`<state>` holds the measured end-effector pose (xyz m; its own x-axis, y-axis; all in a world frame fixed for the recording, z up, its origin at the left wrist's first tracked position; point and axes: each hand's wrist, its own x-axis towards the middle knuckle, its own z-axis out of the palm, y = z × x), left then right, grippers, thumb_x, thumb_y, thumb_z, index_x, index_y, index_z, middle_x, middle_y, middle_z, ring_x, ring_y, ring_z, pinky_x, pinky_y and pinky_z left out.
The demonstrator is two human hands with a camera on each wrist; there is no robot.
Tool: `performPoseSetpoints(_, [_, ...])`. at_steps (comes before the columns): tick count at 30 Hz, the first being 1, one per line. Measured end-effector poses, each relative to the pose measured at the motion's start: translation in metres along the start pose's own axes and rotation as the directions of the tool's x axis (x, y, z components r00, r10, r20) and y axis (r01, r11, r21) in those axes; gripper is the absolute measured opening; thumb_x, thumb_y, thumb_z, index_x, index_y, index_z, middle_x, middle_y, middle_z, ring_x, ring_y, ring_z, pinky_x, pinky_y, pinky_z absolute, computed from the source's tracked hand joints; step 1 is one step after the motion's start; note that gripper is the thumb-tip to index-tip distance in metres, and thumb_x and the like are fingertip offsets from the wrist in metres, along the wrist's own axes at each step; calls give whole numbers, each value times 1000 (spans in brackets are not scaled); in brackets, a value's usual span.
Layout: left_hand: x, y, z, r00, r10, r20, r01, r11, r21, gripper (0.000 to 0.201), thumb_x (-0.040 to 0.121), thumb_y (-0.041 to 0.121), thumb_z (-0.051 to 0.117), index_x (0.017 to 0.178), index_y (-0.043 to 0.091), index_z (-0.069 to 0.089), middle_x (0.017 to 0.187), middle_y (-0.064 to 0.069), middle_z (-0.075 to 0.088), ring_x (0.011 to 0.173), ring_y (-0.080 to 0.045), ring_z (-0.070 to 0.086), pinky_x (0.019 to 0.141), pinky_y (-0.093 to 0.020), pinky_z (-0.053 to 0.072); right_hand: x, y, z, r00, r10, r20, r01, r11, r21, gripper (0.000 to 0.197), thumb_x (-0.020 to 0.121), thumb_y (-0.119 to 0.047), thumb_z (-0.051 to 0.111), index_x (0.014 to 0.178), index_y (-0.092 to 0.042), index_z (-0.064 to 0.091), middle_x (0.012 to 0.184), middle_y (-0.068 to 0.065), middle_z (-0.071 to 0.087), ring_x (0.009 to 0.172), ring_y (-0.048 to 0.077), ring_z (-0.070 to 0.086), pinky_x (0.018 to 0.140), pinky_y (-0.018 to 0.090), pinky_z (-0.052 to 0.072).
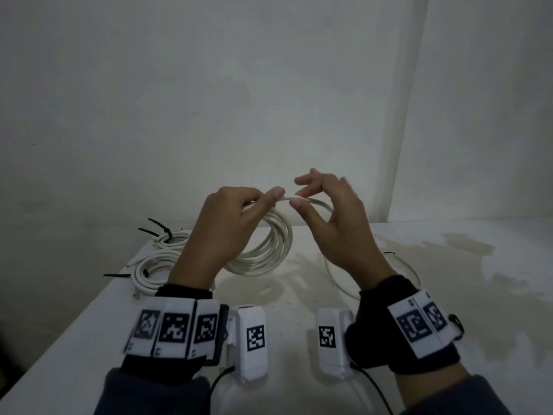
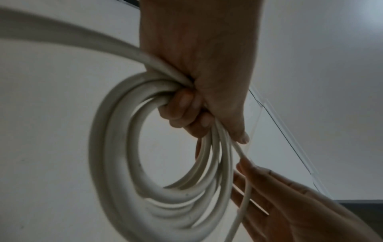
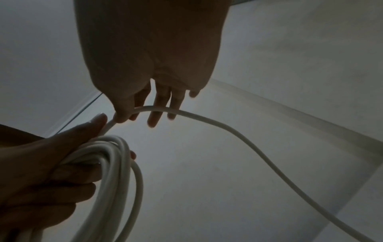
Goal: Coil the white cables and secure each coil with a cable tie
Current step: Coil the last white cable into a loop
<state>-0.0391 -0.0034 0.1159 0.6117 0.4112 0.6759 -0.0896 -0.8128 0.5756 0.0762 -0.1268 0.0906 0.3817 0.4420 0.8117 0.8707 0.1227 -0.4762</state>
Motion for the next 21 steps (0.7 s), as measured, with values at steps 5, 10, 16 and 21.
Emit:
performPoseSetpoints(5, [1, 5, 0, 983, 68, -168, -87, 990, -109, 52, 80, 62, 49, 66, 17, 71, 57, -7, 62, 58, -24, 59, 62, -42, 50, 1, -8, 2, 972, 149, 180, -214, 876, 433, 16, 96, -20, 55, 82, -14, 51, 93, 4, 69, 89, 15, 67, 84, 37, 54])
performPoseSetpoints(10, [2, 11, 1, 934, 75, -350, -143, 975, -172, 63, 86, 54, 47, 61, -3, 59, 50, -20, 45, 52, -33, 46, 52, -41, 40, -3, -24, 10, 864, 232, 446, -467, 701, 540, 41, 89, -42, 50, 112, -10, 40, 105, 11, 72, 100, 23, 69, 93, 46, 53])
performPoseSetpoints(16, [2, 8, 1, 910, -81, -408, -65, 941, -333, 43, 97, 34, 49, 65, 12, 66, 43, 5, 44, 42, -12, 38, 45, -27, 34, -6, -27, 25, 910, 186, 369, -392, 677, 624, 32, 98, -36, 42, 120, -17, 57, 80, 10, 61, 88, 34, 67, 92, 52, 50])
performPoseSetpoints(21, [2, 12, 10, 913, -163, -374, -46, 869, -492, 43, 98, 32, 47, 60, 15, 60, 43, 7, 40, 38, -13, 32, 39, -24, 28, -2, -27, 19, 903, 235, 360, -429, 468, 772, 37, 94, -40, 46, 95, -5, 58, 66, 3, 46, 62, 16, 50, 70, 32, 45])
